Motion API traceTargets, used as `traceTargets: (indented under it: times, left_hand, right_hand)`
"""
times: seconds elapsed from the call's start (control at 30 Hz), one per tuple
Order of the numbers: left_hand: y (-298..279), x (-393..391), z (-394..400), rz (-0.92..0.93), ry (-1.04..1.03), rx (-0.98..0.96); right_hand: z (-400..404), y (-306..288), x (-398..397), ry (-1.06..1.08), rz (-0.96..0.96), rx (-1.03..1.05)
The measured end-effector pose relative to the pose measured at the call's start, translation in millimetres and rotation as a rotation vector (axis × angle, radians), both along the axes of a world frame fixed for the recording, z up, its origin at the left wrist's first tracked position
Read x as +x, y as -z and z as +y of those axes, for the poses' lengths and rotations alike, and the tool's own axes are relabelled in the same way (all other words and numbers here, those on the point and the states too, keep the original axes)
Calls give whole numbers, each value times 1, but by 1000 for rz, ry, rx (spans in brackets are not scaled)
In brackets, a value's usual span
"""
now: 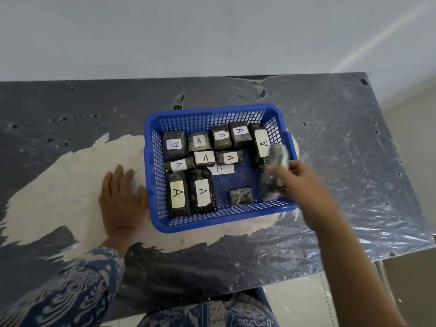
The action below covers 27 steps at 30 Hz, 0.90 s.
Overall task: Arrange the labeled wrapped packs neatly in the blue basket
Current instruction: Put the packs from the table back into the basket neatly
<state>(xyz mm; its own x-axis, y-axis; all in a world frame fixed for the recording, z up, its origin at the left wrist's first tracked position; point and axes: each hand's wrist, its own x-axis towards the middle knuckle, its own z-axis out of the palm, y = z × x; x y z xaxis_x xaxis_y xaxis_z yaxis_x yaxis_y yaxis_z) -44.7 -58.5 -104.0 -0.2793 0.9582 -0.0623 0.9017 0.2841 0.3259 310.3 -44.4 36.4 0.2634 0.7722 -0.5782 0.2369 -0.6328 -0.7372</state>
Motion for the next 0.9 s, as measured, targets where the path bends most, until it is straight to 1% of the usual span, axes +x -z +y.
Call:
traceTargets:
  times: [0.13,0.2,0.3,0.37,0.47,0.57,0.7,0.77,0.9]
  left_hand:
    - [0,1,1,0,-6,-12]
    - [0,1,2,-4,-9,-15]
    - [0,0,2,-1,-10,-22]
    - [0,0,2,2,-8,-17]
    - [0,0,1,10,-6,-17]
    - [1,-1,1,17,-2,-19]
    - [2,-1,1,14,0,-3]
    - [3,-1,1,11,-1,3]
    - [5,-2,1,31,-1,-13]
  right_hand:
    - [28,30,-52,-126,121,-184]
    - [36,43,-65,-142,170,-281]
    - [37,52,-72,-173,145,-361]
    - [36,55,-73,-186,49,-360]
    - [35,53,-76,-213,-78,-262]
    - [34,50,-83,-385,-311,-195]
    - [34,52,-91,-605,-650,-224]
    - [33,51,-95,-661,-732,-239]
    - [32,47,-95,-733,-826,-251]
